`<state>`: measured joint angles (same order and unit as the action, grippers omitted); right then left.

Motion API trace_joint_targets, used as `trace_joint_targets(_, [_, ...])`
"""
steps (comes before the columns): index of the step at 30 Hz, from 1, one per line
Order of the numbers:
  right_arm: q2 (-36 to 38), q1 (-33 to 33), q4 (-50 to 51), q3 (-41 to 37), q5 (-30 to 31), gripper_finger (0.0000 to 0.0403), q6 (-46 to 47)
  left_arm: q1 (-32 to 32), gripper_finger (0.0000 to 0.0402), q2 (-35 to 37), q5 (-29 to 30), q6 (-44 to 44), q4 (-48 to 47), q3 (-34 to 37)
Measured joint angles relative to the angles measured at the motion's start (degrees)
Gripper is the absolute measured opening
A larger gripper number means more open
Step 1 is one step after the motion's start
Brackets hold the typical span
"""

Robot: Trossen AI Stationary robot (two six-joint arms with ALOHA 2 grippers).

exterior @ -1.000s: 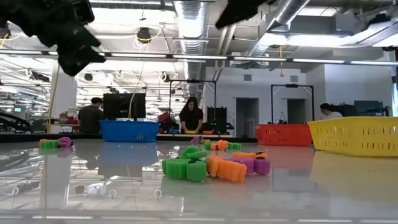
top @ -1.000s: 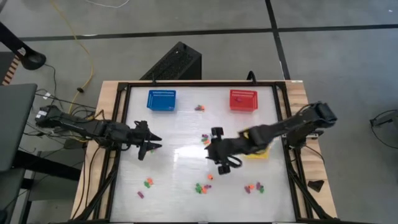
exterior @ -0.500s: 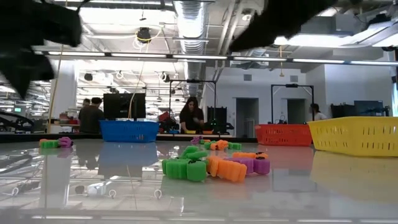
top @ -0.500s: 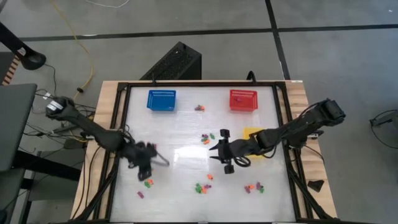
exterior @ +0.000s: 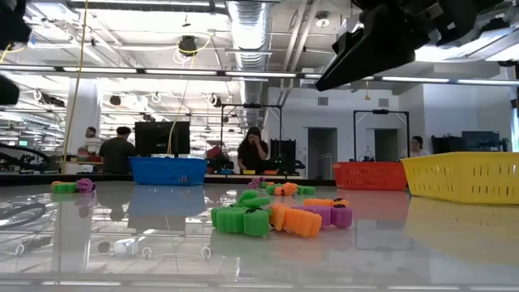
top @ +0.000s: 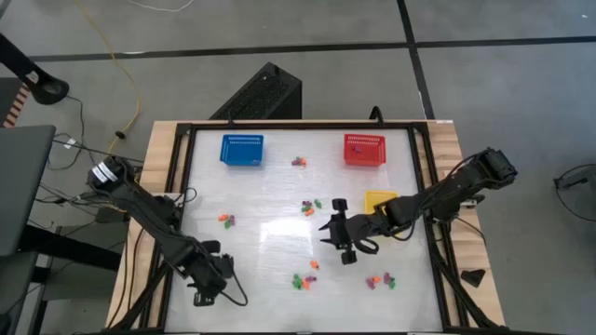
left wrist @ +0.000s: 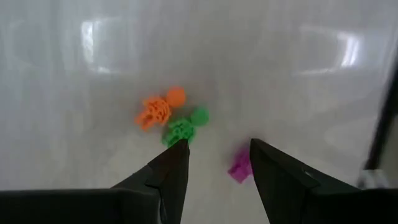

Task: Sort Halloween decoration
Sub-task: Put the green skeleton toy into the yellow bin

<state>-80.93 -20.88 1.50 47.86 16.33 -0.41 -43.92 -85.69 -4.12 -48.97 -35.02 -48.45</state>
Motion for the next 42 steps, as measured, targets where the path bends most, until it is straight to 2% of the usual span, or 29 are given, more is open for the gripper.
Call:
trace_joint_targets(8, [0.0, 0.8, -2.7, 0.0, 0.0, 0.0171, -1.1, 0.0, 0.0160, -5.5, 2.4, 7.6, -0.2, 0.0])
trace_joint_targets(16, [0.0, 0.8, -3.7, 0.0, 0.0, 0.0171, -1.1, 0.0, 0.0154, -6.1, 3.1, 9.4, -0.1, 0.0])
trace_joint_targets(19, [0.0, 0.8, -3.7, 0.0, 0.0, 0.0171, -1.1, 0.0, 0.0125, -6.1, 3.1, 9.6, -0.2, 0.0])
trace_joint_targets(25, [0.0, 0.8, -3.1, 0.0, 0.0, 0.0171, -1.1, 0.2, 0.0022, -6.0, 2.8, 9.5, -0.7, 0.0])
trace_joint_targets(27, [0.0, 0.8, -2.5, 0.0, 0.0, 0.0171, -1.1, 0.6, 0.0012, -6.1, 1.1, 10.3, -2.0, -0.9])
trace_joint_targets(31, [0.1, 0.2, -0.4, 0.0, 0.1, 0.0171, -1.1, 1.7, 0.0017, -5.0, -0.2, 14.5, -7.2, -5.7])
trace_joint_targets(34, [0.3, -0.2, 1.3, 0.0, 0.1, 0.0171, -1.0, 3.4, 0.0015, -3.0, 2.9, 19.7, -8.8, -9.6])
trace_joint_targets(37, [1.1, -0.6, 4.2, 0.0, 0.2, 0.0171, 1.2, 5.5, 0.0011, -0.7, 10.6, 27.1, -7.6, -12.8])
trace_joint_targets(40, [3.2, -0.6, 8.8, 0.0, 0.9, 0.0171, 5.1, 8.4, 0.0009, 1.1, 21.8, 37.2, 0.5, -13.2])
trace_joint_targets(42, [4.8, -0.6, 10.7, 0.0, 2.8, 0.0171, 8.3, 11.3, 0.0009, 1.3, 25.3, 45.5, 9.3, -12.3])
